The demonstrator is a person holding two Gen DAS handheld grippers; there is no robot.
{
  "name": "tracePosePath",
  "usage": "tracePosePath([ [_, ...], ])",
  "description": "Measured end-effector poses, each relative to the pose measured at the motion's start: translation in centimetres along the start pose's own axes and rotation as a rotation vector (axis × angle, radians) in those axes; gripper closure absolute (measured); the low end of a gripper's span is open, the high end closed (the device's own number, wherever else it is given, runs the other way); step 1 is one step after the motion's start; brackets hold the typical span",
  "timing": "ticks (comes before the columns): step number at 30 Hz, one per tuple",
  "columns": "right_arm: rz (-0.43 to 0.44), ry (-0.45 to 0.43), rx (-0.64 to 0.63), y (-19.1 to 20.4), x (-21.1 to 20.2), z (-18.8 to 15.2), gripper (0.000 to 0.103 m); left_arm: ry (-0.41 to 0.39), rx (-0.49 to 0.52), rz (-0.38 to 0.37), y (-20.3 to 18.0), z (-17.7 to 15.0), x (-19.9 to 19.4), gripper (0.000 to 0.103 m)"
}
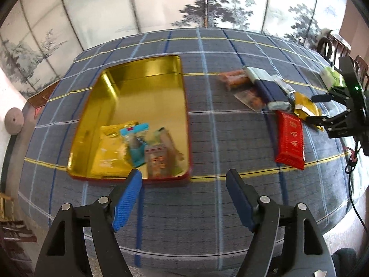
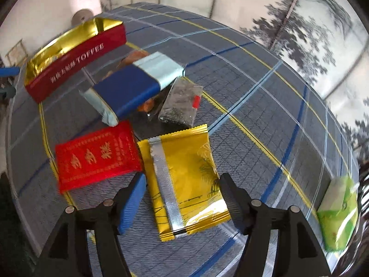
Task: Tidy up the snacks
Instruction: 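Move both grippers back over the remaining snacks, then grasp the red packet with the left gripper while the right gripper grasps the yellow bag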
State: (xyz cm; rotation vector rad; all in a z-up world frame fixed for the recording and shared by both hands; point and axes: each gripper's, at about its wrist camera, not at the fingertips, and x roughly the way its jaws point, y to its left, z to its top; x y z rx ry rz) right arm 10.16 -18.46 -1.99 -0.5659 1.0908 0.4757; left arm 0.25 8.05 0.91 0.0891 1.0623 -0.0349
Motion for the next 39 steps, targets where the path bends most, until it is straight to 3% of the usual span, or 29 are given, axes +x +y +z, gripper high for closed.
tracePosePath([
  [7, 0.041, -0.018, 0.025, -0.8, 0.8, -0.2, 0.032, 0.033, 0.042, -0.015, -2.5, 0.6, 1.4, 0.030],
  [12, 0.054, -0.080, 0.151, -1.3, 0.7, -1.5, 0.032, 0.030, 0.066, -0.036, -4.2, 1.2, 2.2, 0.030],
  [17, -0.001, -0.150, 0.244, -0.9, 0.0, -3.3, 0.037, 0.001, 0.122, -0.054, -6.6, 1.9, 2.9, 0.030],
  [19, -0.025, -0.172, 0.283, -0.7, -0.2, -3.9, 0.043, -0.011, 0.150, -0.071, -7.9, 2.1, 3.2, 0.030],
  [27, -0.171, -0.204, 0.476, -1.7, -0.5, -5.5, 0.043, -0.056, 0.224, -0.152, -11.7, 2.7, 4.4, 0.030],
  [32, -0.239, -0.195, 0.607, -4.0, -0.6, -6.7, 0.043, -0.046, 0.269, -0.197, -13.8, 2.8, 5.3, 0.030],
  [39, -0.252, -0.190, 0.625, -4.6, -0.5, -6.6, 0.042, -0.001, 0.303, -0.229, -15.8, 2.9, 7.2, 0.030],
])
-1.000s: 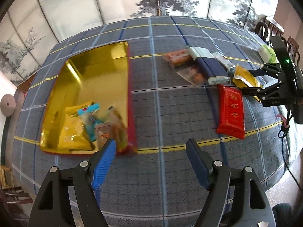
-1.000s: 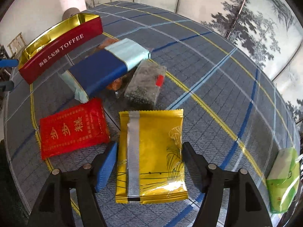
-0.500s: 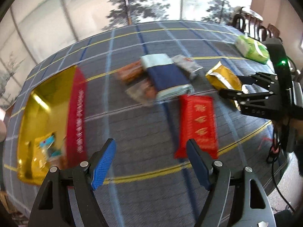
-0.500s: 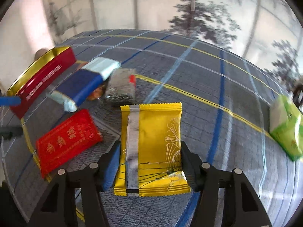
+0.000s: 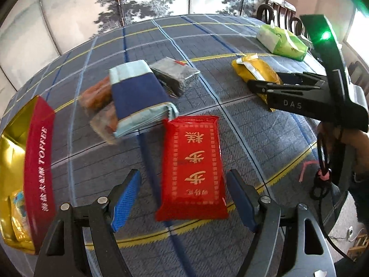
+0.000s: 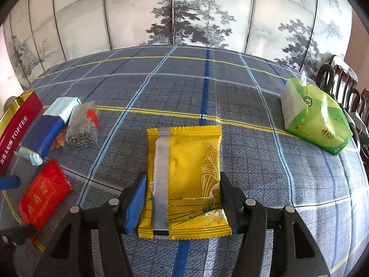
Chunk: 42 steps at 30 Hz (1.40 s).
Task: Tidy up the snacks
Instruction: 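Grasp the red packet with the left gripper while the right gripper grasps the yellow bag, then carry the red packet into the gold tin and open the left gripper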
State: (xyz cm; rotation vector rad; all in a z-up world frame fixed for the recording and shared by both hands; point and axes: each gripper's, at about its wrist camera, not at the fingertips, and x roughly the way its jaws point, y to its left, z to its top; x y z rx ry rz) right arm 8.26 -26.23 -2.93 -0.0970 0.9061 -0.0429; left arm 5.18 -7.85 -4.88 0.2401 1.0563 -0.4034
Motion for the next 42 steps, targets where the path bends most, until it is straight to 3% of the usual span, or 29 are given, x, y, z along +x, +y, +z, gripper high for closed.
tracePosePath([
  [9, 0.003, 0.000, 0.001, 0.1, -0.2, -0.3, 0.041, 0.011, -0.020, 0.004, -0.1, 0.4, 1.2, 0.032],
  [14, 0.003, 0.000, 0.001, 0.1, -0.2, -0.3, 0.041, 0.000, -0.024, 0.004, -0.1, 0.6, 1.1, 0.043],
  [16, 0.003, 0.000, 0.001, 0.1, -0.2, -0.2, 0.041, -0.007, -0.017, 0.001, -0.3, 0.7, 1.0, 0.055],
  [21, 0.003, 0.000, 0.000, 0.1, -0.2, -0.2, 0.041, -0.018, -0.017, 0.000, -0.4, 0.8, 0.8, 0.062],
  [42, 0.003, 0.000, 0.000, 0.1, -0.2, -0.2, 0.041, -0.014, -0.046, -0.022, 0.0, -1.5, -1.6, 0.063],
])
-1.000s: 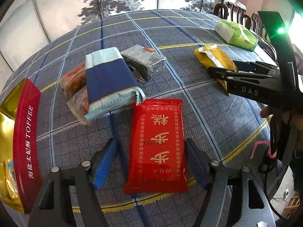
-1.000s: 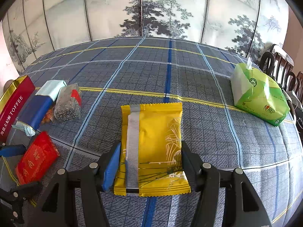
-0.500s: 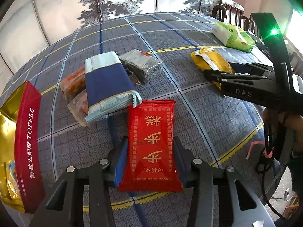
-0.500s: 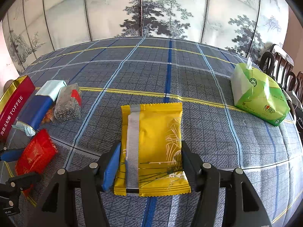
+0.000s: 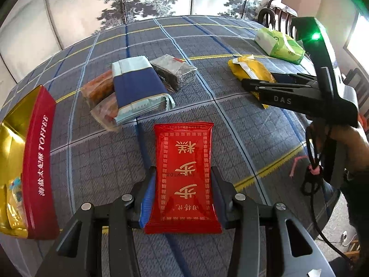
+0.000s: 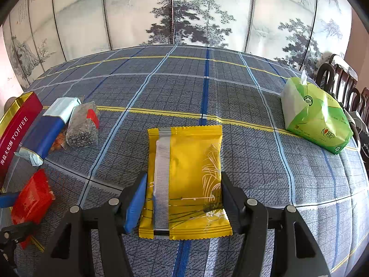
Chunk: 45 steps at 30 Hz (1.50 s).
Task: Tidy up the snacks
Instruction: 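Carry the red packet into the gold tin and open the left gripper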
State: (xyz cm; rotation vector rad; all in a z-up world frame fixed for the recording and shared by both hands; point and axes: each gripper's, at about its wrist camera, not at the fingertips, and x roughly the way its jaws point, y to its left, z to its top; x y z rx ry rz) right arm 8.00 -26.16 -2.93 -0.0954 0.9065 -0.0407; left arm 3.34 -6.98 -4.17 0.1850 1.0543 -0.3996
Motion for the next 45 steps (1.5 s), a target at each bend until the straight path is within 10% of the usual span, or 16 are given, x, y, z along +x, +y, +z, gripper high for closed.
tracePosePath([
  [25, -0.001, 0.000, -0.001, 0.0, 0.0, -0.1, 0.041, -0.112, -0.114, 0.097, 6.0, 0.1, -7.4, 0.063],
  [45, -0.001, 0.000, -0.002, 0.0, 0.0, -0.1, 0.041, -0.080, -0.345, 0.345, 20.1, -2.2, -8.3, 0.063],
])
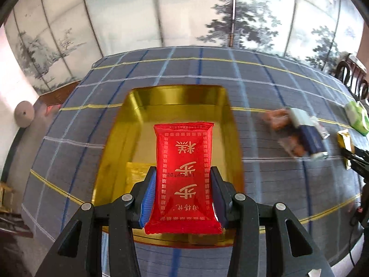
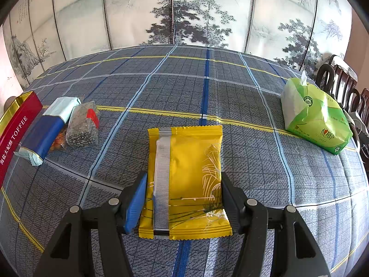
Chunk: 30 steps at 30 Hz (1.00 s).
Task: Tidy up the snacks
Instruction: 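Carry the red packet into the gold tin and open the left gripper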
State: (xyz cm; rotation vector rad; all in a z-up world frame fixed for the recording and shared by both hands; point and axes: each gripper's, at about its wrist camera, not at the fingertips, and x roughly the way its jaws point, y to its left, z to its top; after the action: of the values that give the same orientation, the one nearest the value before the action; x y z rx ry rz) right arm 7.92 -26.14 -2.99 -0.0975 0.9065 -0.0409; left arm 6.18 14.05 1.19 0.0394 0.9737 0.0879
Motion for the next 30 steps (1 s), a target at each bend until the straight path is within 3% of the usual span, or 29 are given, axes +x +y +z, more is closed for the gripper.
tracePosePath([
  [12, 0.000, 0.000, 0.000, 0.0, 0.0, 0.0, 0.041, 0.066, -0.006, 0.021, 1.5, -1.1, 2.9, 0.063],
  [30, 0.000, 0.000, 0.000, 0.0, 0.0, 0.0, 0.041, 0.068, 0.001, 0.019, 1.9, -1.2, 3.1, 0.058],
])
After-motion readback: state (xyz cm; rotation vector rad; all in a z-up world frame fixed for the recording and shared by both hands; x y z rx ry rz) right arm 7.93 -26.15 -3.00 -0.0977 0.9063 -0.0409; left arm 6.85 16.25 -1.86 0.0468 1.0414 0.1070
